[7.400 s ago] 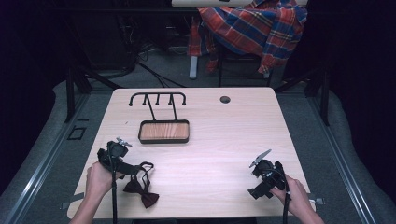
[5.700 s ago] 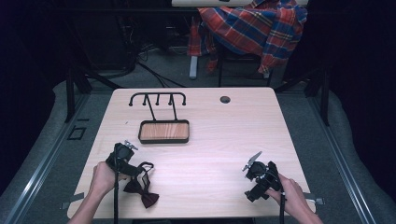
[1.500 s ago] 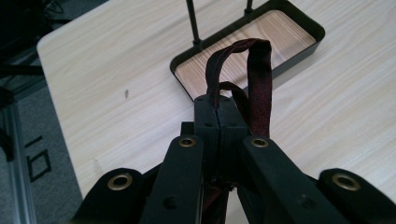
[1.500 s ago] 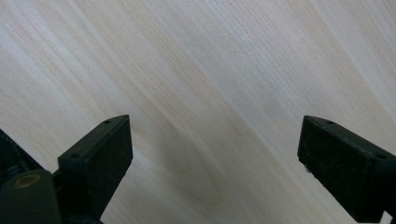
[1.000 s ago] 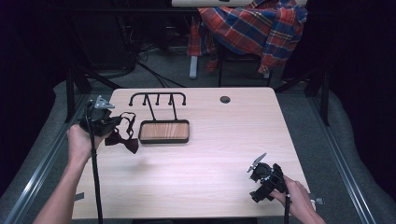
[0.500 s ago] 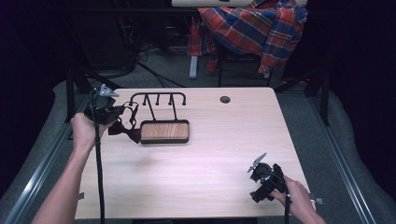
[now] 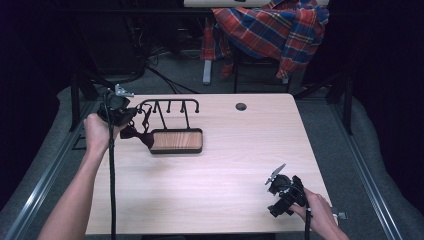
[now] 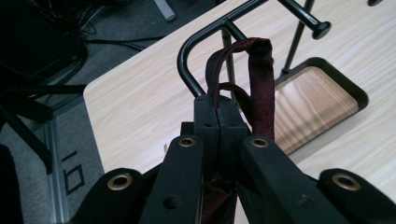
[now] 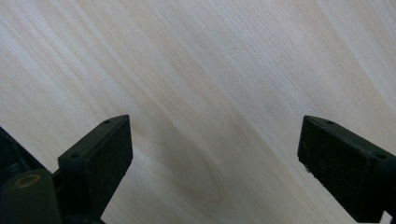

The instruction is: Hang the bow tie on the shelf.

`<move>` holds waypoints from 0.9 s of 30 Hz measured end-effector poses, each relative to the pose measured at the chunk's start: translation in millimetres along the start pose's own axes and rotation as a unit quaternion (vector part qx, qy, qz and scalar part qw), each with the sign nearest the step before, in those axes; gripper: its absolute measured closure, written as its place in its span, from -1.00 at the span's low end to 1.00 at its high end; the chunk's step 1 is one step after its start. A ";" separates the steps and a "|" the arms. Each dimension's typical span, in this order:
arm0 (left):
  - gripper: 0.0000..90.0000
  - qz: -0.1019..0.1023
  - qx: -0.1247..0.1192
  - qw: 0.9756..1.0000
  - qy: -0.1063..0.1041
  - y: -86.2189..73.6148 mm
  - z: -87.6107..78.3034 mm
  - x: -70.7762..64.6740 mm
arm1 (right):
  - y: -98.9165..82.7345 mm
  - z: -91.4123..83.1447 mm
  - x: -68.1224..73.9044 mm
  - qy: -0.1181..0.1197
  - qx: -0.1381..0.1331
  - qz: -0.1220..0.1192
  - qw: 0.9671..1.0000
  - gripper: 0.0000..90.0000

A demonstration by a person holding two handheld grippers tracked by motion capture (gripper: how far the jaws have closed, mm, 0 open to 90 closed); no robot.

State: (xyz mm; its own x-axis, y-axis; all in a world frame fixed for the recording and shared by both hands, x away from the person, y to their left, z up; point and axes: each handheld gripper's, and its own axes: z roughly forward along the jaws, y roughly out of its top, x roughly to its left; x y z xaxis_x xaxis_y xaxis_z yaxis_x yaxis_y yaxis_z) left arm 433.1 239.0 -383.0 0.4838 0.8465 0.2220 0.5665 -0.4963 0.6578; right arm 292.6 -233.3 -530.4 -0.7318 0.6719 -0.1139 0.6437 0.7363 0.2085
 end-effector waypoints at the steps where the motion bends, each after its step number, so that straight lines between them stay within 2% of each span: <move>1: 0.98 0.001 0.002 1.000 0.003 0.9 1.5 -0.1 | 0.0 0.0 0.0 0.000 0.000 0.000 1.000 -0.78; 7: 0.98 0.007 0.014 1.000 0.020 3.3 11.4 0.6 | -0.1 0.0 0.1 0.000 0.000 -0.001 1.000 -0.78; 13: 0.98 0.004 0.023 0.999 0.036 3.9 21.1 3.7 | -0.3 0.1 0.2 0.001 0.001 -0.001 1.000 -0.78; 27: 0.98 -0.014 0.025 0.998 0.049 -2.0 35.3 13.3 | -0.4 0.2 0.5 0.001 0.004 -0.002 1.000 -0.78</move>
State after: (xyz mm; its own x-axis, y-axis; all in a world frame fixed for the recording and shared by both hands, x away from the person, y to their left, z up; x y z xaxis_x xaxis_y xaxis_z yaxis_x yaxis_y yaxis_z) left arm 462.0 244.5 -406.7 0.4008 0.8736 0.2760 0.6123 -0.4795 0.6286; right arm 292.0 -233.2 -530.8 -0.7348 0.6687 -0.1135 0.6424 0.7399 0.1998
